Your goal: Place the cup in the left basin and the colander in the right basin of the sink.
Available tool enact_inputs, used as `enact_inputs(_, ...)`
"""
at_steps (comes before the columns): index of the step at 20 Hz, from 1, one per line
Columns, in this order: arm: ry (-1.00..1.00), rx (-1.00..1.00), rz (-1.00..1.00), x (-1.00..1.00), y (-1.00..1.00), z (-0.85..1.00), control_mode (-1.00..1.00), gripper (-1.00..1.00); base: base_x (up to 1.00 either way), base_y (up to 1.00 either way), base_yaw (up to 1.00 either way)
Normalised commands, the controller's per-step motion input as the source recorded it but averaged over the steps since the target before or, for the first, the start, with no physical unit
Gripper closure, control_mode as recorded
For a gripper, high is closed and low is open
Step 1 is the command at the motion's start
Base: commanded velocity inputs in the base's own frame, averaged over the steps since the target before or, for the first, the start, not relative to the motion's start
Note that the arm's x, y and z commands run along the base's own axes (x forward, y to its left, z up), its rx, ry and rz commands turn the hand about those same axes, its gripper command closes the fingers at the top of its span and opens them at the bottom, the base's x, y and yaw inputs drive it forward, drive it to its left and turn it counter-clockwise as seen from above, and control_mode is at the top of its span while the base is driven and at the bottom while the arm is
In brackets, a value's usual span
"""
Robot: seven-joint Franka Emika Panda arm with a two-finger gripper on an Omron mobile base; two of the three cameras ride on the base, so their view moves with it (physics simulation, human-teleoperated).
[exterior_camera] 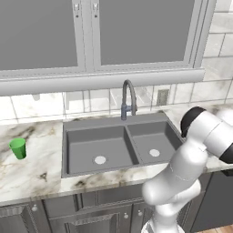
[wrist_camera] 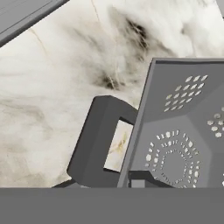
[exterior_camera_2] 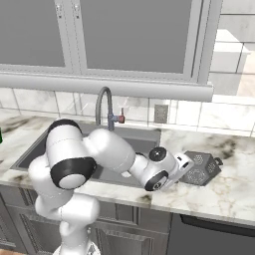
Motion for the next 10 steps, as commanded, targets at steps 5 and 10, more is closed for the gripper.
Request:
enact_inputs(5, 0.0, 0.0, 0.02, 0.0, 0.02, 0.43, -1.0, 1.0, 0.0, 0.0, 0.0)
enact_inputs(10, 0.01, 0.0, 0.06, -0.02, 0.14, 0.48, -1.0, 1.0, 0.0, 0.0, 0.0)
